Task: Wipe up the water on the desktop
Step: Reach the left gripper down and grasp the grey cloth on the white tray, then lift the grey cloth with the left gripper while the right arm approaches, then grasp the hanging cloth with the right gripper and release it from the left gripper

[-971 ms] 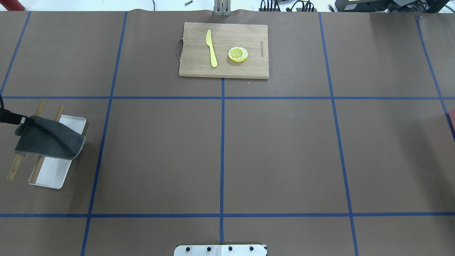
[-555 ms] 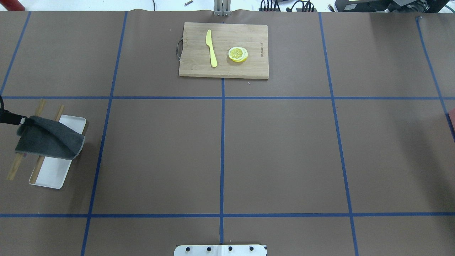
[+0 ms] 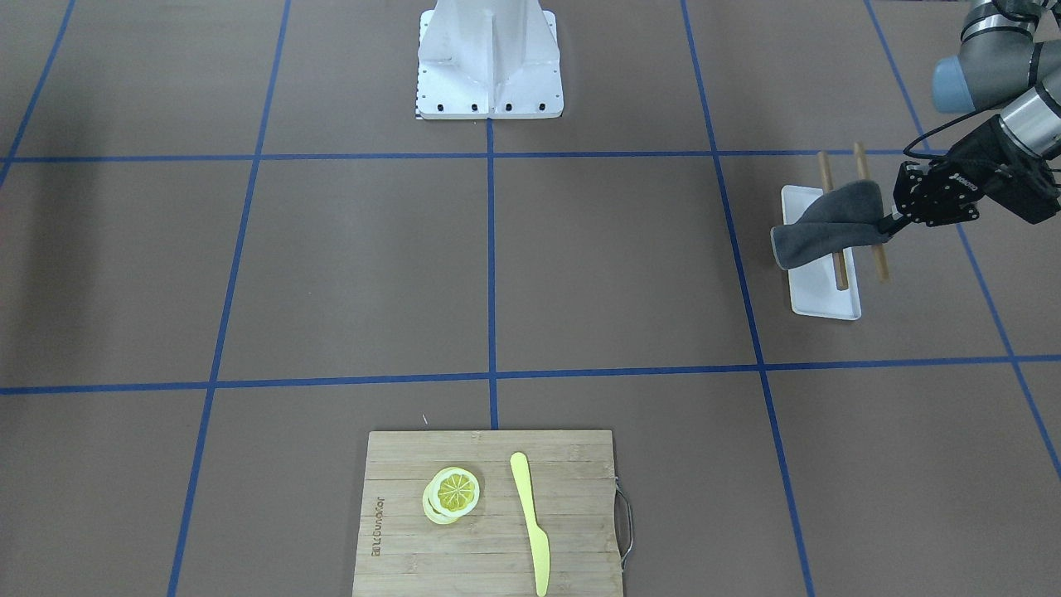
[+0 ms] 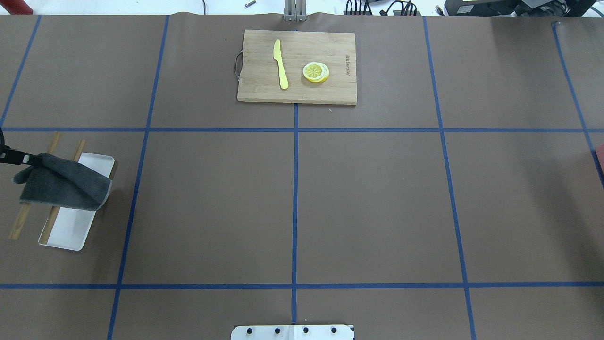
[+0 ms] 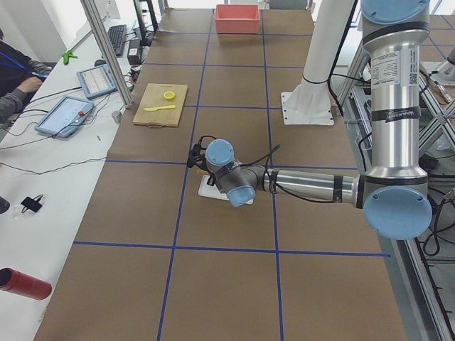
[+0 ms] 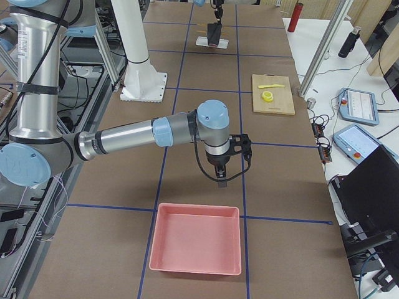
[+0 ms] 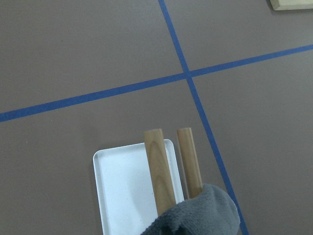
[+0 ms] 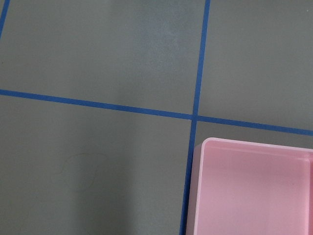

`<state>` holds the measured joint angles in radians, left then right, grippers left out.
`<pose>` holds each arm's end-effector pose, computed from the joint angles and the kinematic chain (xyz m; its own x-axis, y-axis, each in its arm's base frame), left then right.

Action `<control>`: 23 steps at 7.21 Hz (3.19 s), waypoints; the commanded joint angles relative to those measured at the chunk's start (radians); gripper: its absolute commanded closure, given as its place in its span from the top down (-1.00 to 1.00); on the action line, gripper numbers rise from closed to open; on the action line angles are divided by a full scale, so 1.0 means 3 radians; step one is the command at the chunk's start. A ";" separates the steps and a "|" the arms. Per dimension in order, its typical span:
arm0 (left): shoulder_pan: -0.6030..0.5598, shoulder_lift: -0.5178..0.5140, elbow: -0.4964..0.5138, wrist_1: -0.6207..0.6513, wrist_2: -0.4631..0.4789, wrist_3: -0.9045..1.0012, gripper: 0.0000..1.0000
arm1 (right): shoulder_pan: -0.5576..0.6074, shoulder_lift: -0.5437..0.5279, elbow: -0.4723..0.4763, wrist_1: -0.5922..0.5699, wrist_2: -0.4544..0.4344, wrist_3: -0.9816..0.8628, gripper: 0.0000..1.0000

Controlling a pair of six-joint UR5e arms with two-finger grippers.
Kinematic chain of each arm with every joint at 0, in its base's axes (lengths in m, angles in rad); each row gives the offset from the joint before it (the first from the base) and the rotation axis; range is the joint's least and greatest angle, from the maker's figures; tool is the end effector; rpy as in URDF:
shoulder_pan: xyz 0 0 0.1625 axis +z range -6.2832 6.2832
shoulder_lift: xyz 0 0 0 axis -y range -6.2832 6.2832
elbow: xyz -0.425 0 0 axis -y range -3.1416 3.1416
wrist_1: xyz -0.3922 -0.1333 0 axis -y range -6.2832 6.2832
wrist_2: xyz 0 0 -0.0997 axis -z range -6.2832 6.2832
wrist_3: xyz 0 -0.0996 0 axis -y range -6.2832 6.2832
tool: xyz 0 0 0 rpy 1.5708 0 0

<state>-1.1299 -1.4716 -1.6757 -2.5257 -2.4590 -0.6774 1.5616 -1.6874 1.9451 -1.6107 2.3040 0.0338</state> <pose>0.1451 -0.4388 0.5375 0.3863 0.3331 -0.8601 -0.0031 0.9330 0.3599 0.0626 -0.4437 0.5354 0.7416 -0.1184 0.6604 -0.0161 0.9809 0.1939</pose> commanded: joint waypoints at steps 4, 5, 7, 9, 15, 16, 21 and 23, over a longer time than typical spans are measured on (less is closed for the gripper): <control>-0.0012 -0.0110 -0.0227 -0.0013 -0.0031 -0.0892 -1.00 | 0.0000 -0.0031 0.0021 0.0514 0.0025 0.0000 1.00; -0.0012 -0.0288 -0.0269 -0.0013 -0.0030 -0.1342 -1.00 | -0.0015 -0.0020 0.0031 0.0557 0.0016 0.0000 1.00; -0.0012 -0.0677 -0.0401 -0.0018 0.0010 -0.2426 -1.00 | -0.0249 -0.0005 0.0016 0.1304 -0.0010 -0.0041 0.97; -0.0002 -0.1055 -0.0438 -0.0018 0.0172 -0.3286 -1.00 | -0.0571 0.0106 0.0005 0.1753 -0.0020 -0.0005 0.97; 0.0641 -0.1767 -0.0520 0.0048 0.0970 -0.4951 -1.00 | -0.1720 0.0857 0.0163 0.2255 -0.0749 0.0688 0.93; 0.0764 -0.1874 -0.0540 0.0160 0.1129 -0.5083 -1.00 | -0.2002 0.1021 0.0184 0.2255 -0.0979 0.0731 0.98; 0.1117 -0.2222 -0.0601 0.0437 0.1626 -0.5658 -1.00 | -0.3307 0.1559 0.0143 0.2229 -0.2488 0.0910 0.98; 0.1388 -0.2283 -0.0688 0.0437 0.1763 -0.5677 -1.00 | -0.3446 0.1641 0.0143 0.2229 -0.2612 0.0910 0.98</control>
<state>-0.7534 -2.1424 -1.8692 -2.3946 -1.9598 -2.3732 0.5586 -1.2124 1.9874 -0.9417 1.5516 0.3057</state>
